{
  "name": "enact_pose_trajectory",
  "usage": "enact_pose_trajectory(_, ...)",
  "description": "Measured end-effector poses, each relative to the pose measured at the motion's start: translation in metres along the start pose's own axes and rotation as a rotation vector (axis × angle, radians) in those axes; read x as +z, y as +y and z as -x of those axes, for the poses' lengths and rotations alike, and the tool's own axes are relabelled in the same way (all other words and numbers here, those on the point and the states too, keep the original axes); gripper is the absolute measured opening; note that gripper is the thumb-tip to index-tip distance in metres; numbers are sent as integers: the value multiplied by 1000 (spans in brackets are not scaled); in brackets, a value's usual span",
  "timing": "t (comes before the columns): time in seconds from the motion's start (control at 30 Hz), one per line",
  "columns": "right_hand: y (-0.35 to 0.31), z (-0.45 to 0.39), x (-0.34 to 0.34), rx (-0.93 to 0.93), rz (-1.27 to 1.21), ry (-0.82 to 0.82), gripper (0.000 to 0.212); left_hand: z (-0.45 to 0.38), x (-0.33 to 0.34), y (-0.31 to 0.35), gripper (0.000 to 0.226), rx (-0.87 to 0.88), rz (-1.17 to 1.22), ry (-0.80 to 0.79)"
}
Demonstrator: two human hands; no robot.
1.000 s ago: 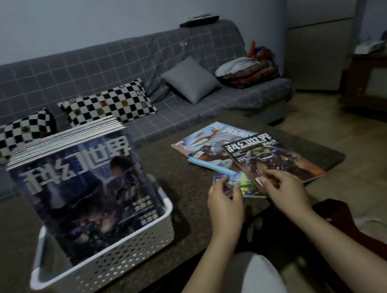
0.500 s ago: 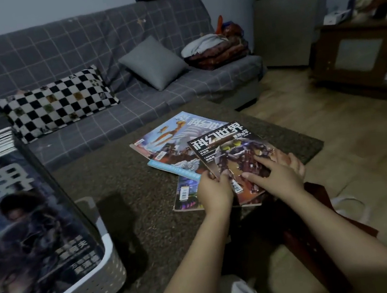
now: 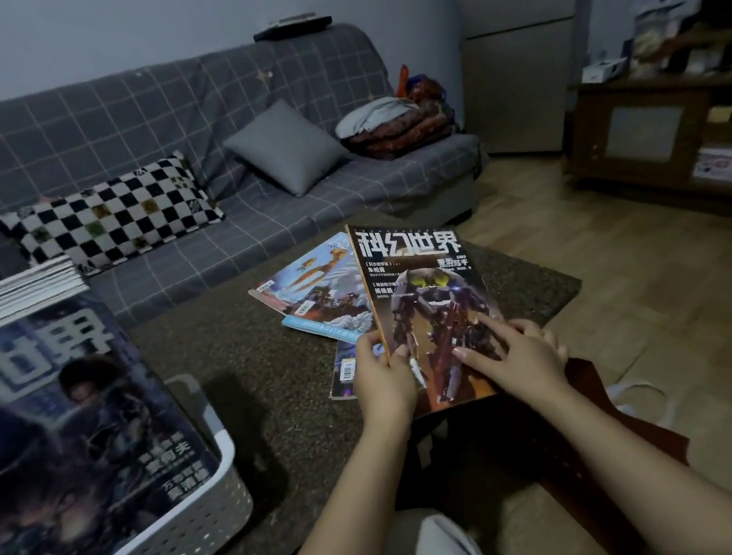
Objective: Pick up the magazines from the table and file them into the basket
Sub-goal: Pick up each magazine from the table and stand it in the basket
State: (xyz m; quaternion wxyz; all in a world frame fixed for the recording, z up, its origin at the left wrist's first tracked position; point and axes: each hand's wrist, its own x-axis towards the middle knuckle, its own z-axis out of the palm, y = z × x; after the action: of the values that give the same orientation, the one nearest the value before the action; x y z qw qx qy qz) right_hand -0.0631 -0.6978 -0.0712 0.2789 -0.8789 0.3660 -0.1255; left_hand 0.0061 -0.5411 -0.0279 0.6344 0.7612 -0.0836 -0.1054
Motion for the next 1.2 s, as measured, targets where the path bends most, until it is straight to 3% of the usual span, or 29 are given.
enact_pose_trajectory(0.17,-43,42,-14,-155,-666,-97,76,39,-60,21,26,278,14,28)
enact_pose_trajectory(0.37,-110,85,-26,-311,-914,-76,65,73,-149,39,28,398,36,150)
enact_pose_trajectory(0.57,-182,126,-19,-439,-909,-109,57,100,-231,43,20,472,66,332)
enact_pose_trajectory(0.9,-269,171,22,-575,-983,-187,26,114,-322,33,14,499,207,643)
enact_pose_trajectory(1.07,-295,168,38,-588,-960,-159,26,98,-350,23,17,406,175,688)
enact_pose_trajectory(1.2,-301,163,54,-570,-852,-154,31,92,-359,10,33,378,56,756)
